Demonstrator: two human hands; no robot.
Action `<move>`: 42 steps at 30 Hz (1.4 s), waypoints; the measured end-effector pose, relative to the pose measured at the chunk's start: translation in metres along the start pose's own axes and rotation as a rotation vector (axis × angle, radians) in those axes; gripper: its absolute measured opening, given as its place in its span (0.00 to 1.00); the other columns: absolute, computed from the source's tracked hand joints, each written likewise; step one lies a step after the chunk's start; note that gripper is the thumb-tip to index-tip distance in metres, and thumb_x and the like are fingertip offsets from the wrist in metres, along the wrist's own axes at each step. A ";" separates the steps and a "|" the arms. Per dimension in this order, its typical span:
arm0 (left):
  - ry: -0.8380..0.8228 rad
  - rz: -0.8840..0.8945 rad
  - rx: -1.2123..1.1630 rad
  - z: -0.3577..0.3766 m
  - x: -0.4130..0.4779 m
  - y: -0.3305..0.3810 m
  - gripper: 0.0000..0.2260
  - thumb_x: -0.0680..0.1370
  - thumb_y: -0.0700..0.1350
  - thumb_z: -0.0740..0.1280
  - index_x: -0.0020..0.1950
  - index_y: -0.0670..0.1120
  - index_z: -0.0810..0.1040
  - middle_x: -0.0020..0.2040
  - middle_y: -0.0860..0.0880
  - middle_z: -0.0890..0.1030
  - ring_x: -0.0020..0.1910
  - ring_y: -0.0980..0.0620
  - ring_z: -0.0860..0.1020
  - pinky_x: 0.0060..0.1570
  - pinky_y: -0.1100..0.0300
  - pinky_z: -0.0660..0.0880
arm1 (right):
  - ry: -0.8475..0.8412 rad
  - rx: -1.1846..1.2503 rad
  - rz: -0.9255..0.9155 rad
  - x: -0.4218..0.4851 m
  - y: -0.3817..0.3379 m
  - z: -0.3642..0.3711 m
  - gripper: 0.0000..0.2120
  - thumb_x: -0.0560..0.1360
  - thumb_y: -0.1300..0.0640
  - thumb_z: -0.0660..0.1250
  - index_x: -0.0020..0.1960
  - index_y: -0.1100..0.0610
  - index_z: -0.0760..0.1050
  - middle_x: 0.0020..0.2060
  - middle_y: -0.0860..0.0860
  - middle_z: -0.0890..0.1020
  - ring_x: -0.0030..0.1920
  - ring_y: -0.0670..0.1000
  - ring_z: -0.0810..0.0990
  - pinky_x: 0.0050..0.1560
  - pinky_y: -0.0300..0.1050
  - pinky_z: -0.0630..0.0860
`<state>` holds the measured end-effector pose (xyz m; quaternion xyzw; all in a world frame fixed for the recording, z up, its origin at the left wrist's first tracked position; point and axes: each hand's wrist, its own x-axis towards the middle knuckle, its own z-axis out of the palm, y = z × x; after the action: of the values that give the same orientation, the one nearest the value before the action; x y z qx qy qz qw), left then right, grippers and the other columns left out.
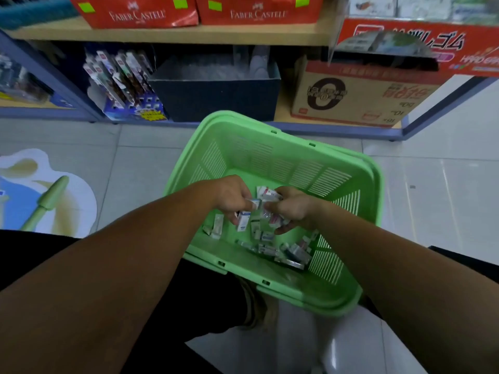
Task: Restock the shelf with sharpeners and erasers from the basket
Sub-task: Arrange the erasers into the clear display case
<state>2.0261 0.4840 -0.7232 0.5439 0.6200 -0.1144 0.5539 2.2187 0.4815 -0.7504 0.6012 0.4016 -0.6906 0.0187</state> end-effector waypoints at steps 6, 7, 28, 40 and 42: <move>0.045 0.119 -0.167 -0.042 -0.054 0.042 0.09 0.82 0.43 0.71 0.59 0.40 0.83 0.43 0.42 0.87 0.38 0.44 0.86 0.36 0.58 0.82 | -0.052 0.059 -0.083 -0.047 -0.038 -0.028 0.22 0.82 0.57 0.70 0.72 0.64 0.69 0.56 0.59 0.82 0.50 0.57 0.83 0.42 0.52 0.85; 0.059 0.150 -0.194 -0.046 -0.064 0.049 0.09 0.82 0.44 0.70 0.58 0.40 0.83 0.44 0.42 0.87 0.38 0.44 0.86 0.35 0.59 0.81 | -0.052 0.085 -0.107 -0.057 -0.046 -0.033 0.18 0.82 0.58 0.70 0.69 0.63 0.72 0.55 0.59 0.82 0.51 0.57 0.83 0.46 0.54 0.85; -0.027 0.571 -0.762 -0.063 -0.139 0.137 0.13 0.83 0.42 0.66 0.67 0.44 0.80 0.54 0.40 0.86 0.45 0.50 0.83 0.40 0.60 0.81 | 0.076 0.181 -0.291 -0.208 -0.141 -0.095 0.12 0.80 0.59 0.72 0.63 0.57 0.80 0.51 0.57 0.88 0.47 0.53 0.86 0.41 0.48 0.82; 0.075 0.437 -0.954 -0.093 -0.131 0.146 0.16 0.74 0.33 0.73 0.62 0.39 0.82 0.58 0.39 0.84 0.54 0.42 0.86 0.46 0.58 0.84 | 0.094 0.139 -0.376 -0.185 -0.158 -0.143 0.10 0.80 0.63 0.70 0.62 0.59 0.81 0.54 0.58 0.87 0.52 0.56 0.85 0.43 0.48 0.80; 0.080 0.437 -0.941 -0.098 -0.133 0.147 0.15 0.73 0.31 0.73 0.60 0.37 0.82 0.56 0.38 0.85 0.53 0.42 0.86 0.48 0.57 0.84 | 0.107 0.123 -0.411 -0.186 -0.159 -0.147 0.11 0.80 0.64 0.70 0.62 0.59 0.81 0.55 0.58 0.87 0.52 0.57 0.85 0.46 0.49 0.80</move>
<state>2.0609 0.5403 -0.5122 0.3565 0.4971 0.3160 0.7252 2.3098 0.5888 -0.5017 0.5425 0.4731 -0.6703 -0.1805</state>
